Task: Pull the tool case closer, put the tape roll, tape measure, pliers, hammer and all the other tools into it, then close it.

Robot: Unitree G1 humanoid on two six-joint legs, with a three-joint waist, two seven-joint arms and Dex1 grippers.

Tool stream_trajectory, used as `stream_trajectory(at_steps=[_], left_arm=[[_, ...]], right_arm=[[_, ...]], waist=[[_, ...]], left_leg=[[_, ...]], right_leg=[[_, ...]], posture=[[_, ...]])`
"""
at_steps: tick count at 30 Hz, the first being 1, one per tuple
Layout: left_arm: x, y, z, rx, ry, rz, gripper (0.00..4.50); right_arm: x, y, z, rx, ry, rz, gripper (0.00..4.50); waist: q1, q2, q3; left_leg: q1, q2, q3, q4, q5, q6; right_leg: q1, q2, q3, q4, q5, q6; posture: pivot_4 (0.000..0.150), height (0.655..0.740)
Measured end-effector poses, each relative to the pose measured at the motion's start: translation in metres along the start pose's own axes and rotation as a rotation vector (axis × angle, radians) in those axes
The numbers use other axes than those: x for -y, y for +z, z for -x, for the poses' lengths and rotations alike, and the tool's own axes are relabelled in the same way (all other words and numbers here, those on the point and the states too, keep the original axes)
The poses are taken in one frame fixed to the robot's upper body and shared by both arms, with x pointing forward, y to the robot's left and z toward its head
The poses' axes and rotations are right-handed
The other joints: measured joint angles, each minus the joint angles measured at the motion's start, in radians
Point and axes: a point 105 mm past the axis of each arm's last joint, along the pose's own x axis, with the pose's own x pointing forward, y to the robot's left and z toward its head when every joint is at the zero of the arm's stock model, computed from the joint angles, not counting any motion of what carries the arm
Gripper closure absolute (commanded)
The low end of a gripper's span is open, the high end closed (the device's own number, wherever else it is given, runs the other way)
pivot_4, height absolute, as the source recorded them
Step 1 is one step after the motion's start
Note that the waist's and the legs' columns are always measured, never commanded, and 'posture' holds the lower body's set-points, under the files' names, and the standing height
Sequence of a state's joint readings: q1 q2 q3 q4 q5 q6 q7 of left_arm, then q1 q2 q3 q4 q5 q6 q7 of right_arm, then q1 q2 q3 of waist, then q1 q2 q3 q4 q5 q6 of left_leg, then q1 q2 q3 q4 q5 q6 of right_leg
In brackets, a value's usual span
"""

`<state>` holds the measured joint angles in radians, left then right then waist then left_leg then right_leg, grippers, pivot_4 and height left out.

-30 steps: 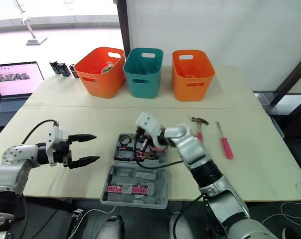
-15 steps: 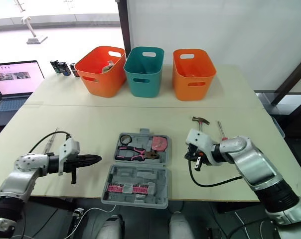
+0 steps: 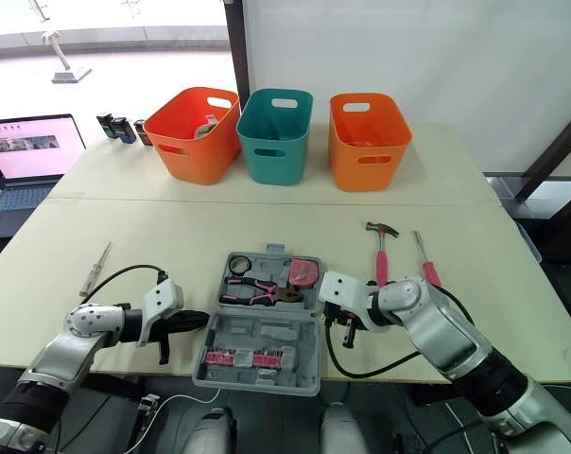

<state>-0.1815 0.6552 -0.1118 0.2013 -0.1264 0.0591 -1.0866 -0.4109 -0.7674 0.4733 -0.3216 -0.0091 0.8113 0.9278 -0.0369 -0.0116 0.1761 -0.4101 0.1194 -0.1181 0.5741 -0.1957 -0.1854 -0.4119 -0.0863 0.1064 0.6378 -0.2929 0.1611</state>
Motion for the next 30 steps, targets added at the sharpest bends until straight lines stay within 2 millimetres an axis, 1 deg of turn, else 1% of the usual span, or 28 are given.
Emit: stream_trajectory(at_steps=[3, 6, 8, 12, 17, 21, 23, 27, 30], left_arm=[[-0.002, 0.003, -0.003, -0.003, 0.001, -0.015, 4.45], [-0.004, 0.005, -0.006, -0.009, 0.002, -0.031, 4.45], [-0.005, 0.007, -0.009, -0.012, -0.002, -0.039, 4.45], [-0.008, 0.013, -0.016, -0.006, 0.003, -0.051, 4.45], [-0.015, 0.015, -0.022, -0.014, 0.006, -0.053, 4.45], [-0.024, 0.017, -0.027, -0.010, 0.017, -0.047, 4.45], [-0.033, 0.021, -0.031, -0.011, 0.033, -0.053, 4.45], [-0.050, 0.029, -0.040, -0.004, 0.068, -0.047, 4.45], [-0.061, 0.035, -0.047, 0.005, 0.096, -0.034, 4.45]], right_arm=[[-0.003, 0.000, -0.004, -0.021, 0.012, 0.009, 4.50], [-0.004, 0.008, -0.008, -0.016, 0.019, 0.025, 4.50], [-0.003, 0.009, -0.009, -0.020, 0.019, 0.029, 4.50], [-0.001, 0.011, -0.011, -0.028, 0.015, 0.027, 4.50], [0.007, 0.009, -0.014, -0.041, 0.001, 0.010, 4.50], [0.015, 0.009, -0.017, -0.045, -0.014, 0.010, 4.50], [0.022, 0.010, -0.019, -0.040, -0.024, 0.012, 4.50], [0.039, 0.009, -0.025, -0.040, -0.060, -0.004, 4.50], [0.052, 0.009, -0.026, -0.043, -0.096, 0.008, 4.50]], waist=[[0.006, 0.000, 0.000], [0.012, 0.000, 0.000], [0.018, 0.000, 0.000], [0.020, 0.000, 0.000], [0.022, 0.001, 0.000], [0.024, 0.000, 0.000], [0.023, 0.000, 0.000], [0.024, 0.000, 0.000], [0.024, 0.000, 0.000]], left_leg=[[0.000, 0.000, 0.000, 0.000, 0.000, 0.000], [0.000, 0.000, 0.000, 0.000, 0.000, 0.000], [0.000, 0.000, 0.000, 0.000, 0.000, 0.000], [0.000, 0.000, 0.000, 0.000, 0.000, 0.000], [0.002, 0.000, 0.000, 0.001, 0.000, 0.000], [0.002, 0.000, 0.000, 0.001, 0.001, -0.001], [0.002, 0.000, 0.000, 0.002, 0.001, -0.001], [0.002, 0.000, 0.000, 0.002, 0.001, -0.001], [0.001, 0.000, 0.000, 0.001, 0.001, -0.002]], right_leg=[[0.000, 0.000, 0.000, 0.000, 0.000, 0.000], [0.000, 0.000, 0.000, 0.000, 0.000, 0.000], [0.000, 0.000, 0.000, 0.000, 0.000, 0.000], [0.001, 0.000, 0.000, 0.000, 0.000, 0.000], [0.003, 0.000, 0.000, 0.000, 0.001, 0.000], [0.004, 0.000, 0.000, 0.000, 0.001, -0.001], [0.004, 0.000, 0.000, 0.000, 0.002, -0.001], [0.004, 0.000, 0.000, 0.000, 0.002, 0.000], [0.004, 0.001, 0.000, 0.000, 0.002, 0.001]], posture=[[0.150, 0.7400], [0.150, 0.7400], [0.150, 0.7400], [0.150, 0.7400], [0.150, 0.7400], [0.150, 0.7400], [0.150, 0.7400], [0.150, 0.7400], [0.150, 0.7400]])
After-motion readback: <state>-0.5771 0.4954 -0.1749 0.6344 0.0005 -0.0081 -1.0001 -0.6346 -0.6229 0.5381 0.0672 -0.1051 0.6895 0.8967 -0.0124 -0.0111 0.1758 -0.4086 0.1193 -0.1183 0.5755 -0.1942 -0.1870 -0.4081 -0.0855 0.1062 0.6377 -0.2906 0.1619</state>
